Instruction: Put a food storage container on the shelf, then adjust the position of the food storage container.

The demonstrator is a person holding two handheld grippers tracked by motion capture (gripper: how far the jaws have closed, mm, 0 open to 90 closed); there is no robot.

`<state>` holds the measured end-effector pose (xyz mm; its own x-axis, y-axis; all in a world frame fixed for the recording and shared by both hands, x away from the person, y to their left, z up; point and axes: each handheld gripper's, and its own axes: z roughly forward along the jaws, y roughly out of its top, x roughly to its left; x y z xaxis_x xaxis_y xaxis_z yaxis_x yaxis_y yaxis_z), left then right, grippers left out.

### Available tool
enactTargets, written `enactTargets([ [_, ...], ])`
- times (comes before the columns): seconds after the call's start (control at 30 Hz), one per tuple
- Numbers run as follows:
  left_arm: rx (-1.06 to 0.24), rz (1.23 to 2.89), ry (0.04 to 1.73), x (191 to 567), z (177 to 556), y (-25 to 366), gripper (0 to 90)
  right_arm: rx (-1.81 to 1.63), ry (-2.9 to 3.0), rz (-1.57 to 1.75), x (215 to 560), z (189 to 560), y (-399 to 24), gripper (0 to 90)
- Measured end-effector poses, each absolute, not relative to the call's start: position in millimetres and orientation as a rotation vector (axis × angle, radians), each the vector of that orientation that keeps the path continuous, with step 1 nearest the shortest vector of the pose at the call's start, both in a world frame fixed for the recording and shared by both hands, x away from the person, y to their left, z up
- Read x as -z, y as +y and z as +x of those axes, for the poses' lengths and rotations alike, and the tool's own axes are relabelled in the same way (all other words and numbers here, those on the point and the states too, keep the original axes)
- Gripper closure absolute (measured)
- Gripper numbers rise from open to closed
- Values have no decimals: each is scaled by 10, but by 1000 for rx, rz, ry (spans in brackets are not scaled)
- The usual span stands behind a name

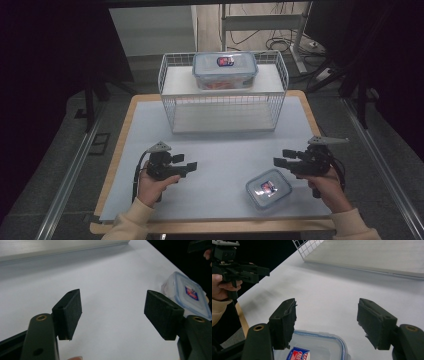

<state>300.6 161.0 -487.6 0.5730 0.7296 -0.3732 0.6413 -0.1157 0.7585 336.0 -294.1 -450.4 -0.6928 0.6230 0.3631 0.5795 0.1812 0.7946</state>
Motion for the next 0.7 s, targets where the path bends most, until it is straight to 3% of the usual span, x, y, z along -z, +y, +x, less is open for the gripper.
enactTargets([
  [0.27,-102,1828,1139,4949,2995,1625,286,-1568,2356,1218,4488,3302,-2994,354],
  [0.4,-95,1829,1148,4983,2982,1631,284,-1556,2357,1220,4488,3244,-3037,417],
  [0.7,-82,1822,1175,5038,2985,1694,284,-1443,2392,1202,4500,3066,-3184,722],
])
